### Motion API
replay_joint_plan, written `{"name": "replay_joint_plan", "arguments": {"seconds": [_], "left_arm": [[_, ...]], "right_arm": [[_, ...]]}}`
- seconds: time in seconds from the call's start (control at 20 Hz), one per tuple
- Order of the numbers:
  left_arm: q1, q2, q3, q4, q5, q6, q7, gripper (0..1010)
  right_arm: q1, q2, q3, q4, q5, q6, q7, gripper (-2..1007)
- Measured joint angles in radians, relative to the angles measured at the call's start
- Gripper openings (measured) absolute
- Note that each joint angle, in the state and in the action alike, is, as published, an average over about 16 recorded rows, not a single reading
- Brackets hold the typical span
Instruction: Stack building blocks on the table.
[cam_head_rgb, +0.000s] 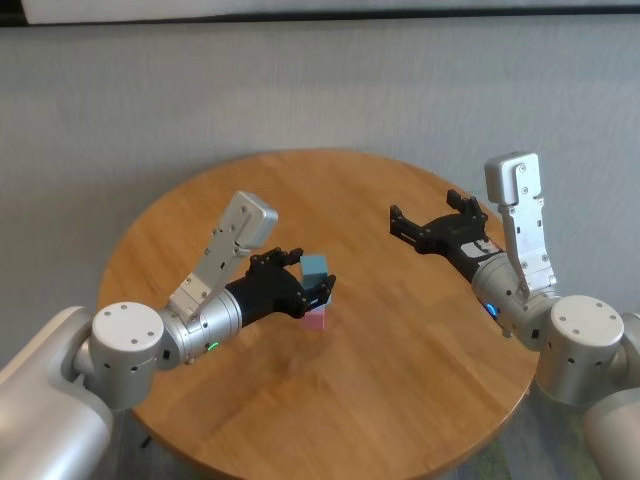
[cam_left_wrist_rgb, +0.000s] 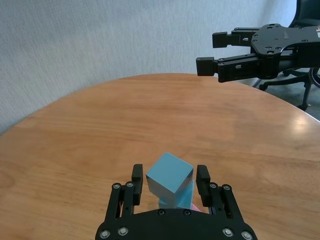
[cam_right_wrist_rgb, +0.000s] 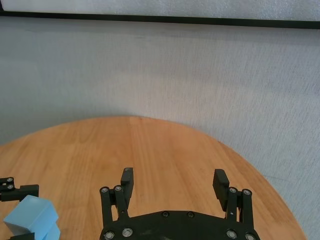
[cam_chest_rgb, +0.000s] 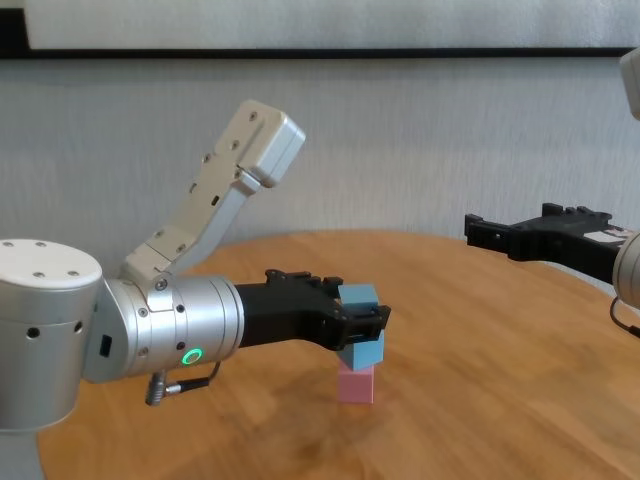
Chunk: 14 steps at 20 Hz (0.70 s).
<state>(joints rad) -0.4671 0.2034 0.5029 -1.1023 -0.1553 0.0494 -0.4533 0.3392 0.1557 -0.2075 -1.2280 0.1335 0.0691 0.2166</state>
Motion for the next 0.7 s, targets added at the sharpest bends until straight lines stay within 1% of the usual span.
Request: {"name": "replay_joint_plan", "arguments": {"seconds": [0.4,0.7], "left_arm": [[0.010,0.006,-0.002,-0.032,0.006,0.003,0.009,878],[0.025,0.016,-0.006,-0.080,0.013,0.005,0.026,974]], "right_arm": [[0.000,0.000,0.000,0.000,0.000,0.000,0.000,1005],[0.000,0.000,0.000,0.000,0.000,0.000,0.000,1005]]}}
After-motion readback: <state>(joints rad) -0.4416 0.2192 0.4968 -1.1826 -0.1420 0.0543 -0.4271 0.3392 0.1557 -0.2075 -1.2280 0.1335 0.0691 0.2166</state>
